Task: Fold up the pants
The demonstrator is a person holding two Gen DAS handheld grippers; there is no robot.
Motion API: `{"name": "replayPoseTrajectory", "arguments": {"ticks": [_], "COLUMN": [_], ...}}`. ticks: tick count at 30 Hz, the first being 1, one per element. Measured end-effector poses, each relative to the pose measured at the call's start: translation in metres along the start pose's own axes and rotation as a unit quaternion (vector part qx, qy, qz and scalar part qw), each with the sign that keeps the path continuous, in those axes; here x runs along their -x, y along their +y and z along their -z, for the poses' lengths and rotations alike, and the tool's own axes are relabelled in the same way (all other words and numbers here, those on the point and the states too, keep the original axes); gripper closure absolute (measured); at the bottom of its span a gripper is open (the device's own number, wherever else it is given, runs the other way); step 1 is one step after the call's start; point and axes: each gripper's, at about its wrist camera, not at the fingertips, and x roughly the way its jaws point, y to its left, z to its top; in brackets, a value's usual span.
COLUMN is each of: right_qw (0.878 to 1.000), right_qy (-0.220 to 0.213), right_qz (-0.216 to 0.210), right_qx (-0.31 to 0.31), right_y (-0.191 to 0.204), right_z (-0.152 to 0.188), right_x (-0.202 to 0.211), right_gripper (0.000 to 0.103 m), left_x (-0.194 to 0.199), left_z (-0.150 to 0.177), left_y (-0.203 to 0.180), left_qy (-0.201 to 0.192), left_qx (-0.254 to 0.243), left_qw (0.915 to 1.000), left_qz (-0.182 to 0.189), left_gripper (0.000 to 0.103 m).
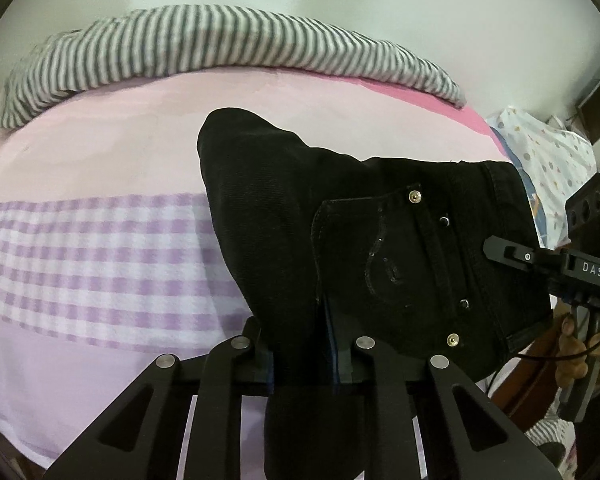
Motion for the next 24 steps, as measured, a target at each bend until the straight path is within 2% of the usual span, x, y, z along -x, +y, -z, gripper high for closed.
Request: {"name": "replayPoseTrajectory", "arguments": {"ticks": [14,24], "right_qw": [0.997,0.997], "right_qy": [0.033,0.055], "right_qz": [-0.056,-0.058], "right_qx": [0.029,0.022], "right_y": [0.077,0.101], "right_z": [-0.043,-0.066], "right_x": [-0.098,-0.158], "right_gripper": [0.082,0.082], "left_x": [0.042,0.031], "left_z": [-0.043,-0.082], "left_y": [0.107,0.168], "left_qy": [-0.038,-0.035], "left_qx": [0.046,0.058], "left_qw": [0.9967,0.9949], "left_qz": [-0.056,-0.075], "left_gripper": [0.084,0.084]}}
